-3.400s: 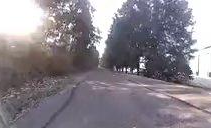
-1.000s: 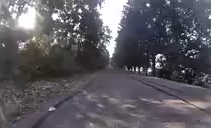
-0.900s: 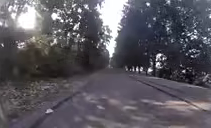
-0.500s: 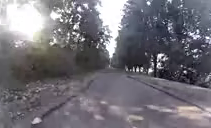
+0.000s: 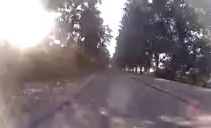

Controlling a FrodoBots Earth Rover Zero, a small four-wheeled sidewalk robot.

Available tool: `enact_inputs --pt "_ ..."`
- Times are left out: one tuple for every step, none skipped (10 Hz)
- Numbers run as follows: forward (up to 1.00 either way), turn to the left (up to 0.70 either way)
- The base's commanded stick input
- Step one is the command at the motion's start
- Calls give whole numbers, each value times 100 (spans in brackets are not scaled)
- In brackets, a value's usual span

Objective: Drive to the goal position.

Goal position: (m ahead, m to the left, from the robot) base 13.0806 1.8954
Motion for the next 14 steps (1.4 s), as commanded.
enact_inputs --pt "70 0" --pt "70 0" --pt "70 0" --pt "70 0" --pt "70 -25" --pt "70 -33" --pt "70 -31" --pt "70 -20" --pt "70 -8" --pt "70 0" --pt "70 0" --pt "70 0" --pt "70 0" --pt "70 0"
